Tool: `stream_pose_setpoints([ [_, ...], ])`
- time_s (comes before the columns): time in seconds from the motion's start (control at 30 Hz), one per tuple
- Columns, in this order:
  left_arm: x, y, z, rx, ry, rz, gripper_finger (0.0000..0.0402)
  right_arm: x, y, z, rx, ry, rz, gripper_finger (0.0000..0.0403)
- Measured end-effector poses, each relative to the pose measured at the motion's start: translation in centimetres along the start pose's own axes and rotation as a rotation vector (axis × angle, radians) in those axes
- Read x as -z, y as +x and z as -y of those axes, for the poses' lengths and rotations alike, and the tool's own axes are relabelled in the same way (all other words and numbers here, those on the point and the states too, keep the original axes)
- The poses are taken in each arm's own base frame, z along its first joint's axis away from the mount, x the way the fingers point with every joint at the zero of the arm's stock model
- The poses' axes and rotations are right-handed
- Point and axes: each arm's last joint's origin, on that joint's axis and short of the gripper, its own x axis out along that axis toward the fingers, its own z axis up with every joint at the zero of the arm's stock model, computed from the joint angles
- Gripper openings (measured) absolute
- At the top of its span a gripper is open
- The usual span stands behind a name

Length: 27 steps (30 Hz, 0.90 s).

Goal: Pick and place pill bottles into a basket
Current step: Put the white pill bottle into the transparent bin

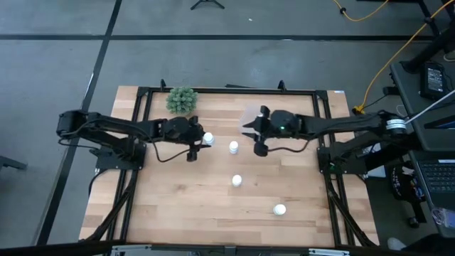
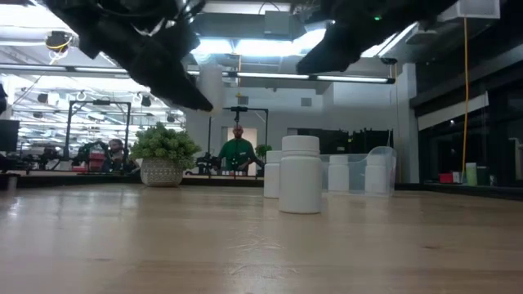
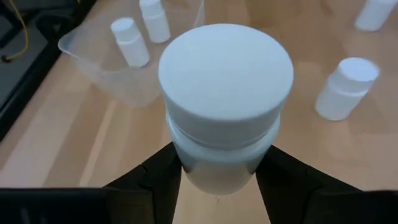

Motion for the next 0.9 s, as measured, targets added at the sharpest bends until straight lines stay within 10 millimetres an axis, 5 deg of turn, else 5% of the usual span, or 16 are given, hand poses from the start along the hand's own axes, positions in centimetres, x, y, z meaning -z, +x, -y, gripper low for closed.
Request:
stream_pose_setpoints([
  [0.5,-2.4,1.9,-1.7,0.011,0.142,-0.020,0.0178,-4.7,3.9,-0.2,-0.052,-0.013,-0.131,0.0243],
  [0.9,-2.4,1.9,-2.1,-0.003,0.137,-0.026,0.0178,-6.2,6.6,-0.4,-0.078,-0.047,-0.241,0.0262],
])
